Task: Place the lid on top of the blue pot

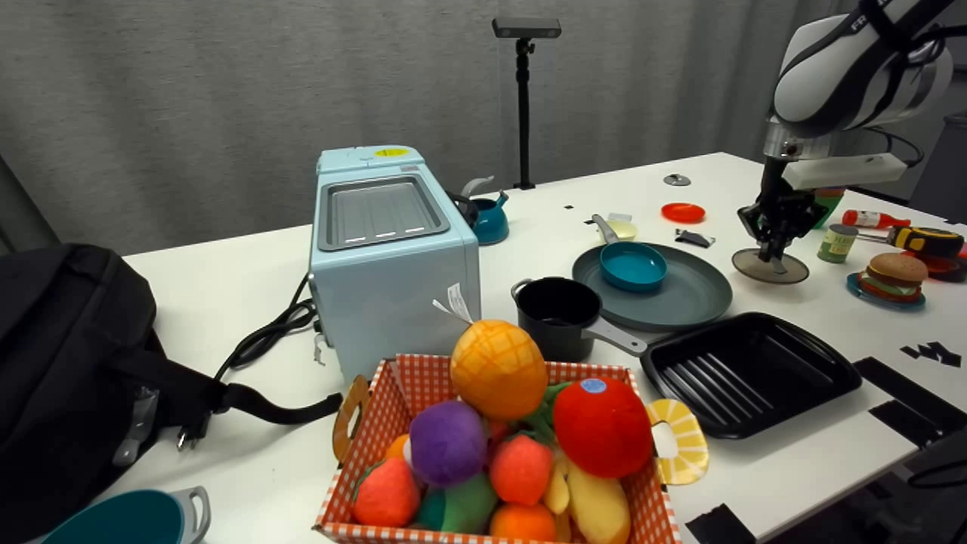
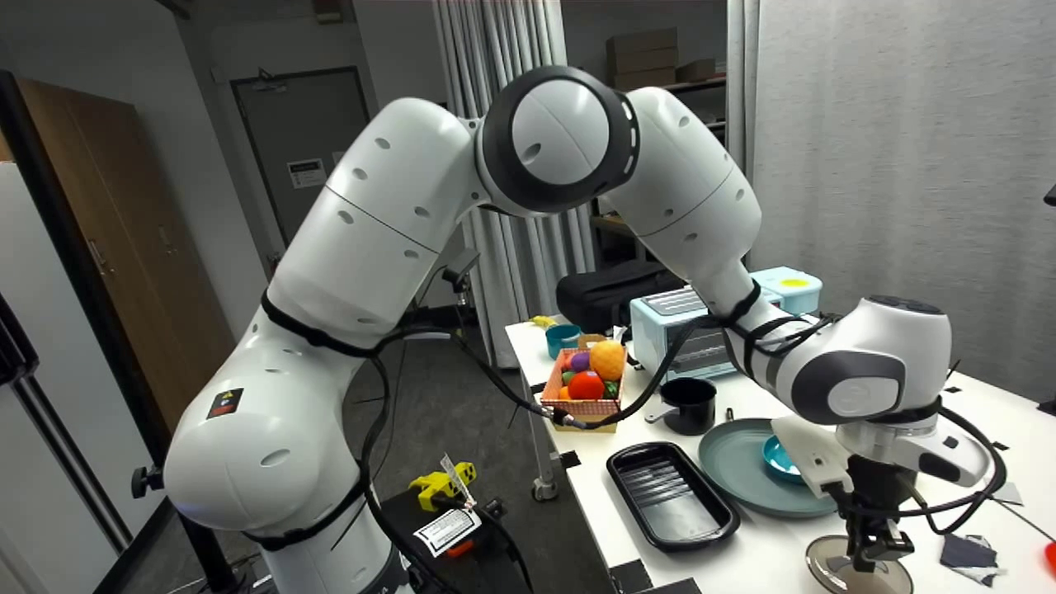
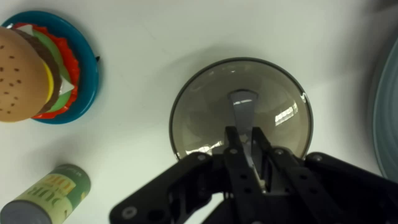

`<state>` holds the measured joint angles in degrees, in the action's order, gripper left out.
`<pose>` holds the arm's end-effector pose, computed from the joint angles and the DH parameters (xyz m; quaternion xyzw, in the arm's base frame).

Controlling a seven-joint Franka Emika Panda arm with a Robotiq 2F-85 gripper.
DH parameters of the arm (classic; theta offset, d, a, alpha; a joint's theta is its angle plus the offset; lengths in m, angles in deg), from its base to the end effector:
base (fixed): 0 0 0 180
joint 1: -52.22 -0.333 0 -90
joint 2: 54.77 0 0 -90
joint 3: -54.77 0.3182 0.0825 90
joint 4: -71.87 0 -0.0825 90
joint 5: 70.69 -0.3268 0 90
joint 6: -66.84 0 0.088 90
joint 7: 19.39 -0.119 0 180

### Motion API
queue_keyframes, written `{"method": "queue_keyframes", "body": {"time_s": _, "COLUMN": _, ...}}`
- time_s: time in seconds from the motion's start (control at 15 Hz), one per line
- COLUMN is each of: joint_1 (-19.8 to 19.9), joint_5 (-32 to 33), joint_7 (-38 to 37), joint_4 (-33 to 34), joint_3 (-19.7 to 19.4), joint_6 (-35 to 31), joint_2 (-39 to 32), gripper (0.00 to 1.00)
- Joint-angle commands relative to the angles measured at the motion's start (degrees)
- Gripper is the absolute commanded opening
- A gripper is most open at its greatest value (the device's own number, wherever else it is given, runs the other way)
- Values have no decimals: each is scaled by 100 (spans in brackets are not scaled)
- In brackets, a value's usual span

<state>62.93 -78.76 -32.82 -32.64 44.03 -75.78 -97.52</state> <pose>0.5639 -0.2130 0.1613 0.9422 -0.3328 -0.0333 0.0211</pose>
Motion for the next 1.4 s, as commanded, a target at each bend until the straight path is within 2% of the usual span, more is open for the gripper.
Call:
{"method": "queue_keyframes", "body": {"time_s": 0.0, "joint_1": -50, "joint_5": 190, "joint_7": 18, "joint_4": 3, "joint_3": -138, "joint_6": 506, "joint_2": 467, "gripper": 4}}
{"method": "queue_keyframes", "body": {"time_s": 0.47, "joint_1": -506, "joint_5": 815, "joint_7": -417, "joint_4": 218, "joint_3": -229, "joint_6": 476, "joint_2": 893, "gripper": 4}}
{"method": "queue_keyframes", "body": {"time_s": 0.87, "joint_1": -801, "joint_5": 946, "joint_7": -655, "joint_4": 772, "joint_3": -100, "joint_6": 480, "joint_2": 710, "gripper": 4}}
{"method": "queue_keyframes", "body": {"time_s": 1.33, "joint_1": -1076, "joint_5": 983, "joint_7": -626, "joint_4": 905, "joint_3": 9, "joint_6": 317, "joint_2": 399, "gripper": 4}}
